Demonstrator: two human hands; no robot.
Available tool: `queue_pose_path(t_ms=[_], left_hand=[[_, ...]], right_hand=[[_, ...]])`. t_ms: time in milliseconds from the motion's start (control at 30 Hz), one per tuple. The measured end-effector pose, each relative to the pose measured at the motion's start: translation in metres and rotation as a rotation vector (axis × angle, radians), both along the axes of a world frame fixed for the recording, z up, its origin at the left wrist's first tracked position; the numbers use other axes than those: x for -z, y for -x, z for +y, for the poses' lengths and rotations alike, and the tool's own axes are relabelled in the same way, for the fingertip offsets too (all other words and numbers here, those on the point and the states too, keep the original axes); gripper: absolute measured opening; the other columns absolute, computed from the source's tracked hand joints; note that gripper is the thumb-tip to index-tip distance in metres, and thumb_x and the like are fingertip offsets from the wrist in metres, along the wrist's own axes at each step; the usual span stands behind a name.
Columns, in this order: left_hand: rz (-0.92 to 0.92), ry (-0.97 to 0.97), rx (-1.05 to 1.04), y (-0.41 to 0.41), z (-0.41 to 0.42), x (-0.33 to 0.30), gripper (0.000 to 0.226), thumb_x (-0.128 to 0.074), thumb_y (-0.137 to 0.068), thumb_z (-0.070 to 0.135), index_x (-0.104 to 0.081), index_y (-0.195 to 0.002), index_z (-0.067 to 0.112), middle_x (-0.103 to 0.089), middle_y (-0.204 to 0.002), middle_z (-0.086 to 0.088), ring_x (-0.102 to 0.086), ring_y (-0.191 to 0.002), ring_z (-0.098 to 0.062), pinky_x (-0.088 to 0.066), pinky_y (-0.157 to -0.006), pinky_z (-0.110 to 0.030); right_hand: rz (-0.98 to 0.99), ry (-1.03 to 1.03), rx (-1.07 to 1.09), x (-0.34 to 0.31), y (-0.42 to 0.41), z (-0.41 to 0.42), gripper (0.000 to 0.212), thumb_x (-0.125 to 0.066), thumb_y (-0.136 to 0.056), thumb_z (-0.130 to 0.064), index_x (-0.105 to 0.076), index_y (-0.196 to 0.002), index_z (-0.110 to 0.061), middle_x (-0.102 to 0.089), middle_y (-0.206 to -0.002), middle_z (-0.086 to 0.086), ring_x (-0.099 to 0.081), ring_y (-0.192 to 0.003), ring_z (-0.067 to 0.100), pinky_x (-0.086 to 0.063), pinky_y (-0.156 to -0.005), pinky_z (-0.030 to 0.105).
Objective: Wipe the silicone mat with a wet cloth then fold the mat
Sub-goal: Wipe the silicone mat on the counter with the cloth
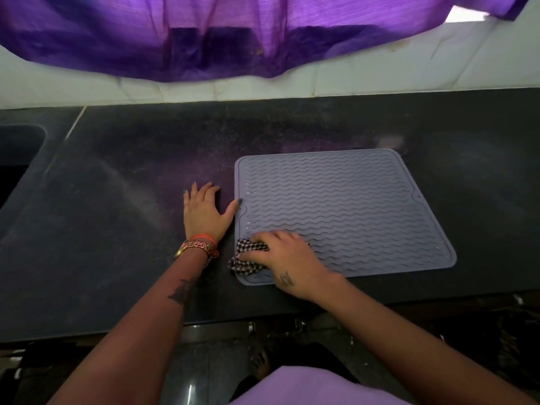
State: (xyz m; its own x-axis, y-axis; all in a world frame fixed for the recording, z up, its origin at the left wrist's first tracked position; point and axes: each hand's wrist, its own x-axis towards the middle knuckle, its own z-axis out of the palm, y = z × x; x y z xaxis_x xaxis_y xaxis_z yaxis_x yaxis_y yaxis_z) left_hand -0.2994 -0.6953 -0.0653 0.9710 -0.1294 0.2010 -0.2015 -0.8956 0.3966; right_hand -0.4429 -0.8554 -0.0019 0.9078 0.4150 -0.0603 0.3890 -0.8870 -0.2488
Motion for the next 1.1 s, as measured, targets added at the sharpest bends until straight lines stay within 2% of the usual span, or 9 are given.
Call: queue_pose_path(t_ms=[133,333,500,633,800,967,1100], left_hand=[[-0.005,-0.022,0.0,0.002,0.0,-0.002,0.064,-0.049,-0.084,0.06,-0.05,-0.129,0.013,-0.042,-0.144,-0.008,-0.022,-0.141,-0.029,-0.006,-0.118,-0.043],[-0.028,-0.049,-0.008,0.005,-0.002,-0.006,0.064,-0.049,-0.085,0.058,-0.051,-0.127,0.01,-0.045,-0.142,-0.01,-0.026,-0.139,-0.032,-0.009,-0.118,-0.046],[0.01,-0.086,-0.045,0.009,-0.009,-0.011,0.063,-0.048,-0.086,0.056,-0.05,-0.128,0.009,-0.043,-0.143,-0.012,-0.023,-0.14,-0.034,-0.007,-0.117,-0.047],[0.061,-0.036,-0.135,0.016,-0.012,-0.009,0.067,-0.046,-0.086,0.059,-0.047,-0.13,0.008,-0.039,-0.146,-0.013,-0.022,-0.14,-0.035,-0.008,-0.117,-0.047],[-0.019,-0.012,-0.106,0.019,-0.012,-0.003,0.074,-0.049,-0.082,0.063,-0.046,-0.13,0.007,-0.042,-0.144,-0.015,-0.025,-0.139,-0.035,-0.01,-0.117,-0.049],[-0.032,-0.035,-0.091,0.017,-0.014,-0.003,0.085,-0.044,-0.075,0.073,-0.048,-0.129,0.006,-0.042,-0.143,-0.015,-0.025,-0.138,-0.037,-0.011,-0.116,-0.05],[-0.023,-0.038,-0.097,0.017,-0.015,-0.005,0.08,-0.048,-0.078,0.069,-0.049,-0.128,0.007,-0.042,-0.144,-0.013,-0.024,-0.139,-0.036,-0.011,-0.116,-0.05]], right_hand=[[0.016,-0.021,-0.039,0.002,0.01,-0.013,0.064,-0.051,-0.08,-0.001,-0.047,-0.129,-0.041,-0.037,-0.142,0.0,-0.037,-0.123,0.027,-0.032,-0.098,0.043],[0.141,-0.003,-0.028,-0.015,0.005,-0.051,0.052,-0.056,-0.083,-0.006,-0.057,-0.119,-0.042,-0.044,-0.139,-0.01,-0.045,-0.119,0.019,-0.038,-0.098,0.038],[-0.031,-0.052,0.027,-0.02,0.003,-0.042,0.05,-0.06,-0.081,-0.013,-0.054,-0.123,-0.04,-0.049,-0.134,-0.001,-0.045,-0.118,0.025,-0.033,-0.094,0.04],[-0.009,-0.049,-0.084,0.002,0.021,-0.011,0.057,-0.055,-0.083,-0.008,-0.047,-0.131,-0.038,-0.039,-0.143,0.004,-0.035,-0.127,0.029,-0.027,-0.102,0.046],[-0.056,-0.066,-0.102,0.013,0.031,-0.027,0.061,-0.056,-0.08,-0.004,-0.048,-0.132,-0.037,-0.038,-0.144,0.004,-0.035,-0.127,0.028,-0.028,-0.099,0.042],[-0.09,-0.112,-0.051,0.012,0.043,-0.059,0.056,-0.06,-0.073,-0.002,-0.061,-0.119,-0.034,-0.052,-0.135,0.005,-0.048,-0.119,0.031,-0.035,-0.091,0.041],[-0.128,-0.106,0.008,0.013,0.054,-0.095,0.06,-0.07,-0.063,0.002,-0.067,-0.11,-0.035,-0.06,-0.127,0.003,-0.057,-0.111,0.029,-0.045,-0.084,0.042]])
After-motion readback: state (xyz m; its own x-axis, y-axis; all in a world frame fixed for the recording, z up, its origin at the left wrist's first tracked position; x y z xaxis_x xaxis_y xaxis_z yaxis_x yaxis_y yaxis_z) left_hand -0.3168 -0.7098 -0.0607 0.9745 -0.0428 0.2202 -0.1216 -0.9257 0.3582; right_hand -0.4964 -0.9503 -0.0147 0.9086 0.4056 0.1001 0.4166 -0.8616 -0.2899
